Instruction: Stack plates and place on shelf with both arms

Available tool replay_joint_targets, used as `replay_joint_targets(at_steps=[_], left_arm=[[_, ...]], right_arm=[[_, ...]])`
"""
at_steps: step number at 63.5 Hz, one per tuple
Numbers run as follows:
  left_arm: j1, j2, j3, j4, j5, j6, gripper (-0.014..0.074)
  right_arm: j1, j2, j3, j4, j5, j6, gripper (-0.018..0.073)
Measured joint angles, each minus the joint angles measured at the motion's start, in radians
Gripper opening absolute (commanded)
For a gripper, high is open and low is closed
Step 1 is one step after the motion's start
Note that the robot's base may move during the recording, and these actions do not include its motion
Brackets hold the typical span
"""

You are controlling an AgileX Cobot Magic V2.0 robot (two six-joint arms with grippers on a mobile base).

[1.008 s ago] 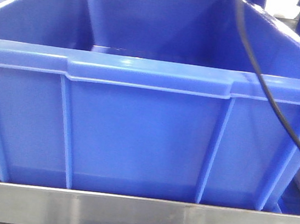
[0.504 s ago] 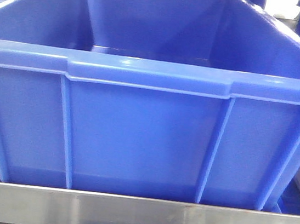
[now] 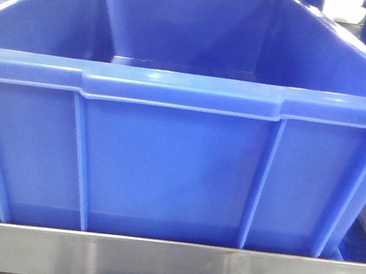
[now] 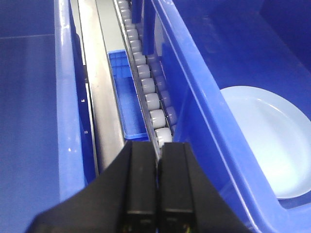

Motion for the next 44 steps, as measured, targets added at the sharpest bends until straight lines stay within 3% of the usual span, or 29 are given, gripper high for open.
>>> replay_joint_targets(at_steps=[36, 44], left_arm=[[0.0, 0.0, 0.0, 0.0, 0.0, 0.0, 0.0084], [0.0, 0.0, 0.0, 0.0, 0.0, 0.0, 0.0084]], right_arm=[[0.0, -0.002, 0.003, 0.0, 0.007, 0.0, 0.005], [-0.013, -0.002, 0.016, -0.016, 0.012, 0.044, 0.005]])
